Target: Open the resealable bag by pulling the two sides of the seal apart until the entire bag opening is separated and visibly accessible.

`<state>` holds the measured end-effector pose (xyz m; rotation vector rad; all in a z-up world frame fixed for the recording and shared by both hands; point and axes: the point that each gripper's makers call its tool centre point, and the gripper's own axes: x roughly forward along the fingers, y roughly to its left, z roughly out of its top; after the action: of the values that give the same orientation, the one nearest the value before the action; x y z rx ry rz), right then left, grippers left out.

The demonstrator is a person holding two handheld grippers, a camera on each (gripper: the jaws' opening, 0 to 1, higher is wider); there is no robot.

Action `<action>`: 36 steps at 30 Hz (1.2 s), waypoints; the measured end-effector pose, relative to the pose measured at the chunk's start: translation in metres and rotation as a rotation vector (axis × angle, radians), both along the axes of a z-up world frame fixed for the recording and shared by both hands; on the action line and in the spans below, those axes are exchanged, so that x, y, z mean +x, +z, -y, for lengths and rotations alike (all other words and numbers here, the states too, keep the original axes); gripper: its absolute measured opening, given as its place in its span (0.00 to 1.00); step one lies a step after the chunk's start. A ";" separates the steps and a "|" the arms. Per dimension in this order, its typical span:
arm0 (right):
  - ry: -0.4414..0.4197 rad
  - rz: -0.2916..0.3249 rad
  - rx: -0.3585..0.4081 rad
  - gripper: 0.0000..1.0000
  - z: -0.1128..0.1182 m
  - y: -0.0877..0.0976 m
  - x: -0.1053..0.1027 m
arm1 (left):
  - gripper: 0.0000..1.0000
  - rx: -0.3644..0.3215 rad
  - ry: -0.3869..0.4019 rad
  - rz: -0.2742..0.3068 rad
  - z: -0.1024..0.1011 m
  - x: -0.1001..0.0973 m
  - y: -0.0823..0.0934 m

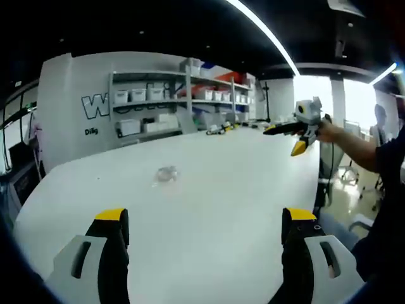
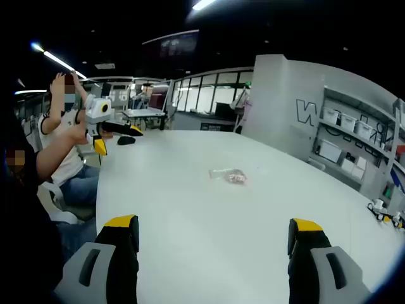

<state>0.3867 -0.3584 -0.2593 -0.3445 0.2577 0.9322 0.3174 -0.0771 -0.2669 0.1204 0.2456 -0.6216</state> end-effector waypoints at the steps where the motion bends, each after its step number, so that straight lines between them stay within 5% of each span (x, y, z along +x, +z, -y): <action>1: 0.002 -0.002 0.002 1.00 -0.001 0.000 -0.001 | 1.00 0.001 0.000 -0.002 0.000 0.000 -0.001; 36: 0.006 -0.008 -0.006 1.00 -0.001 -0.003 -0.001 | 1.00 0.001 0.002 0.002 -0.002 0.000 0.002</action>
<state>0.3859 -0.3571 -0.2620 -0.3473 0.2669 0.9386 0.3179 -0.0752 -0.2653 0.1222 0.2438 -0.6190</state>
